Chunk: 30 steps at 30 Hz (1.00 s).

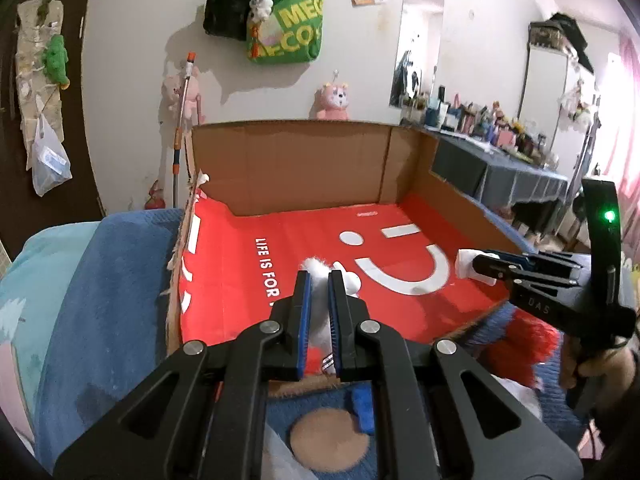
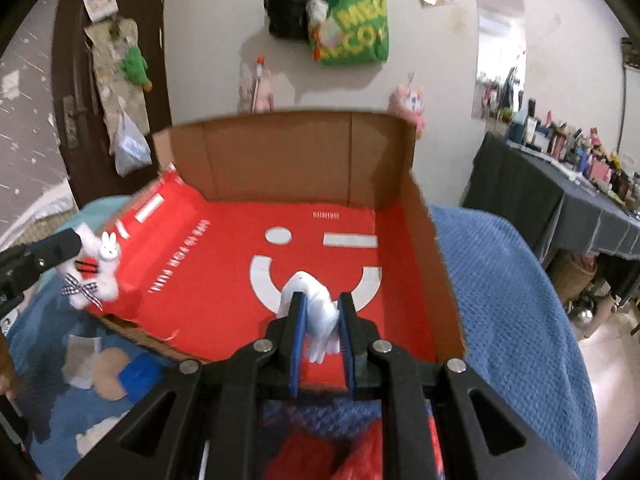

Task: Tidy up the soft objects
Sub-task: 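Carry both held plushes up and over into the red-lined box, then lower the plushes onto the red liner and open both tools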

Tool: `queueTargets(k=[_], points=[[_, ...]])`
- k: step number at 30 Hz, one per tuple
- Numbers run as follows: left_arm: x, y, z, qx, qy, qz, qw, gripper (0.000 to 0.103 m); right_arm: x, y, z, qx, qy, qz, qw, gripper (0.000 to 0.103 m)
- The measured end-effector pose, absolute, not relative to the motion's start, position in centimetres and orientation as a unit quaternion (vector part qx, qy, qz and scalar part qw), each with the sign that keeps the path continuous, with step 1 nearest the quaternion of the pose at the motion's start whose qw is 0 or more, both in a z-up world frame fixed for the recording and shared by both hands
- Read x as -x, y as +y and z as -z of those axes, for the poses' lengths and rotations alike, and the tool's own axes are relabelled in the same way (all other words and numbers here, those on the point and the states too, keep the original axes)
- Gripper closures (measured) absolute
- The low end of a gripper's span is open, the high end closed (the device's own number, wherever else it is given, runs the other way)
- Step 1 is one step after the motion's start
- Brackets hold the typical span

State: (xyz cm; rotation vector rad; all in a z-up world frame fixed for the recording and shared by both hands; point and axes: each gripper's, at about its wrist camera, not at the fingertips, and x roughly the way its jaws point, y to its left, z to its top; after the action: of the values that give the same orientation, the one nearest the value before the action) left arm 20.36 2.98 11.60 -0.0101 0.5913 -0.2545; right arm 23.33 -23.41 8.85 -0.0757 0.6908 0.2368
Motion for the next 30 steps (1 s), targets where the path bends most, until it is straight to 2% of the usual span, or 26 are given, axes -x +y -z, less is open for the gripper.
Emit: queueTargets(k=[10,30], points=[[-24.5,2.6,-8.5,0.001,0.364,0.132,0.922,0.095,-28.1,-22.8,-6.4,0.061,0.426,-0.108,0.896,0.086],[-27.2,2.8,-5.1,-0.006,0.423,0.131,0.897,0.095,-29.9,-22.9,-5.5,0.066,0.466,-0.102,0.877,0.085]])
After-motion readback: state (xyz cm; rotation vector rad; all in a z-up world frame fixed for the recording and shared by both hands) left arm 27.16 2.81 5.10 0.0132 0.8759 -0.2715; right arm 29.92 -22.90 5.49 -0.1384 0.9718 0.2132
